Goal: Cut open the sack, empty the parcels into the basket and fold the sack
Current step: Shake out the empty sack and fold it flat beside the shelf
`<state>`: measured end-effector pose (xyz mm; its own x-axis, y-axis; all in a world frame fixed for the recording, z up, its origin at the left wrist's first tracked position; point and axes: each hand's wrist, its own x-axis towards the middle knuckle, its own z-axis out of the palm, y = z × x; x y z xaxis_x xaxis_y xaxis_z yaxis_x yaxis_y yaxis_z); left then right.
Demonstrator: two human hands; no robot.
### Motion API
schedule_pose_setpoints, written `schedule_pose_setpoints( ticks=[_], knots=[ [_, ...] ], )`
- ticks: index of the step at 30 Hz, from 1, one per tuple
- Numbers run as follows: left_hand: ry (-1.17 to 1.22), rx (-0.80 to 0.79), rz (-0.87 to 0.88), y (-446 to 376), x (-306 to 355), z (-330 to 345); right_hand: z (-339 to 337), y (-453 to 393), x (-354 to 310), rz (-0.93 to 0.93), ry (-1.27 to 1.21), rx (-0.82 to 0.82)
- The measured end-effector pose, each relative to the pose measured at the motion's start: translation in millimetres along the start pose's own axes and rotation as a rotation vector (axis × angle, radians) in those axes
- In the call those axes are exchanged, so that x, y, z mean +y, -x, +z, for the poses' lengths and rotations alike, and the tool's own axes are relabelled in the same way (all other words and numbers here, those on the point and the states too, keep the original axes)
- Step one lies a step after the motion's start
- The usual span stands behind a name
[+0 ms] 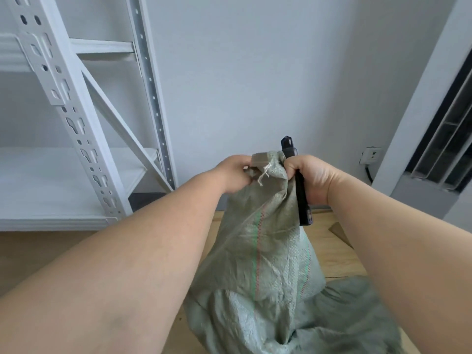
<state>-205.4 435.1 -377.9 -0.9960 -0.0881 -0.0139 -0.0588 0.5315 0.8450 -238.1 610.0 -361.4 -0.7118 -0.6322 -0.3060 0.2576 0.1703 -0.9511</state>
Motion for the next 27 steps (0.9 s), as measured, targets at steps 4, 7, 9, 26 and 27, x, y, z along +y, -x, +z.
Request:
schedule_pose_setpoints(
  ticks=[4,7,9,26,27],
  knots=[
    [-0.654,0.254,-0.057,2.5,-27.5,5.5,-19.2,-5.5,14.7,0.024,0.225,0.359],
    [-0.704,0.299,-0.071,4.7,-39.1,-1.9,-36.3,-11.1,25.7,-0.019,0.316,0.564],
    [-0.725,0.23,-0.047,8.7,-39.6,-2.6,-43.8,-14.9,32.2,-0.03,0.32,0.675],
    [0.047,0.543,-0.166,12.9,-41.0,-21.8,13.0,-14.5,36.6,-0.227,0.137,0.222],
    [0.255,0.564,-0.191,12.3,-40.8,-25.4,15.8,-15.7,41.9,-0.196,0.198,0.193]
  ],
)
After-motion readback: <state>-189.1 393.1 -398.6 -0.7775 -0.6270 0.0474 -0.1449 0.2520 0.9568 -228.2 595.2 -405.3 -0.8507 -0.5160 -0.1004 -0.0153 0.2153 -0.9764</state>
